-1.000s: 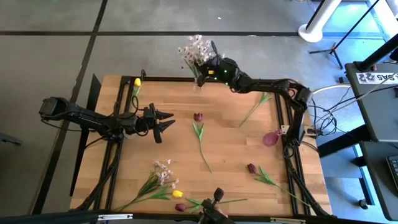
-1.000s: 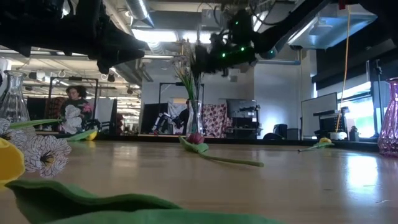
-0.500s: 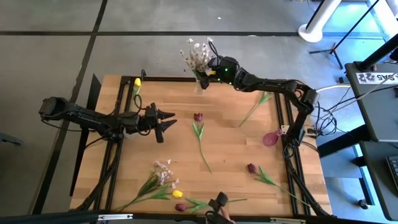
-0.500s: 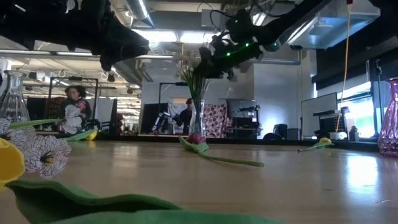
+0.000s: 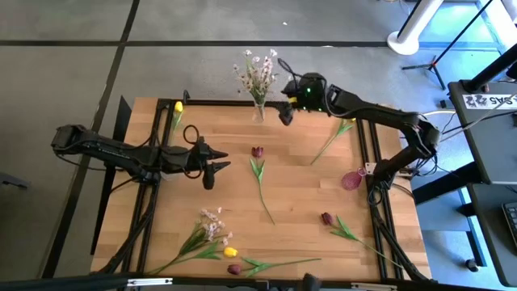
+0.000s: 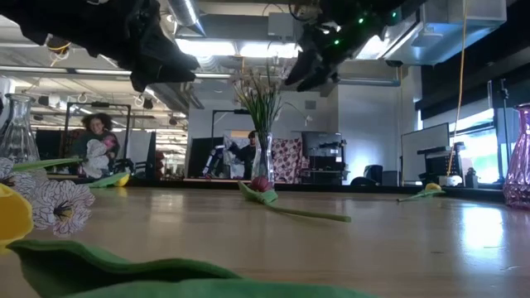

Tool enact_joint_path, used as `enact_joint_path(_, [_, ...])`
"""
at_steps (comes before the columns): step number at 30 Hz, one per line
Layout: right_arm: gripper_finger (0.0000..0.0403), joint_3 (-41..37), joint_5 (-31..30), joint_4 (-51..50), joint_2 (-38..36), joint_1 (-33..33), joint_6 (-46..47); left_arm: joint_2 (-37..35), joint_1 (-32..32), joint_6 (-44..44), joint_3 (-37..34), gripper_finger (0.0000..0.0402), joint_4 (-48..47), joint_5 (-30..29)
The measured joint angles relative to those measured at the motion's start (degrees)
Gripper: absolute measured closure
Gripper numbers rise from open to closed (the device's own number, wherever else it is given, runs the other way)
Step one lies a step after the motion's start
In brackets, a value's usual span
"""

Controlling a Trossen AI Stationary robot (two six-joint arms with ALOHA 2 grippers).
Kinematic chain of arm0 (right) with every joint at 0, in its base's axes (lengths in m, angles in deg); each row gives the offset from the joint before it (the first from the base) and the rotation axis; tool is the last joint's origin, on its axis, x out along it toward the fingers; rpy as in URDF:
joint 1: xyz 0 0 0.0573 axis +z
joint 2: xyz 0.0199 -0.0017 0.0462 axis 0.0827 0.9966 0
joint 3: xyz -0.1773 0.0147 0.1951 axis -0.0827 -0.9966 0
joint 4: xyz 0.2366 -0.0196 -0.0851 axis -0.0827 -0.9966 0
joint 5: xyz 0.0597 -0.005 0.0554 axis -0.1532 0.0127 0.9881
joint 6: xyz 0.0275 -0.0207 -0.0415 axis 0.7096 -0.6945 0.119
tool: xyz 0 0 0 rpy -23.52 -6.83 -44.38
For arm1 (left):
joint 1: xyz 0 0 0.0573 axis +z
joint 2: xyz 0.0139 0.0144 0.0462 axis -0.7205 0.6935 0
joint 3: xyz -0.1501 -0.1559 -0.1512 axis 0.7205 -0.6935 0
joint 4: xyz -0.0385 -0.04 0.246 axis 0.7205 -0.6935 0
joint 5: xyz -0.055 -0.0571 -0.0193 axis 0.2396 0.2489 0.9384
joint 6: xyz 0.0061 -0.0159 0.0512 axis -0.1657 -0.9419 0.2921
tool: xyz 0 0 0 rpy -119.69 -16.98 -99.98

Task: Sort flowers into vase by color
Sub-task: Put the top red flower into the purple vase

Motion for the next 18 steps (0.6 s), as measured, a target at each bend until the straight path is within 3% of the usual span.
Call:
enact_joint_path(7, [0.0109, -0.1, -3.9, -15.1, -0.7, 10.4, 4.3, 0.0, -2.6, -3.6, 0.0, 0.0253, -0.7, 0.0])
enact_joint_path(11, [0.0118, -2.6, -8.4, -16.4, -0.4, 18.5, 10.7, 0.1, -4.6, -5.6, 0.0, 0.0253, -2.1, 0.0])
enact_joint_path(18, [0.0123, -11.0, -11.2, -3.1, -0.4, 30.3, 29.9, 0.3, -9.8, -8.3, -1.7, 0.0253, -2.1, -0.1])
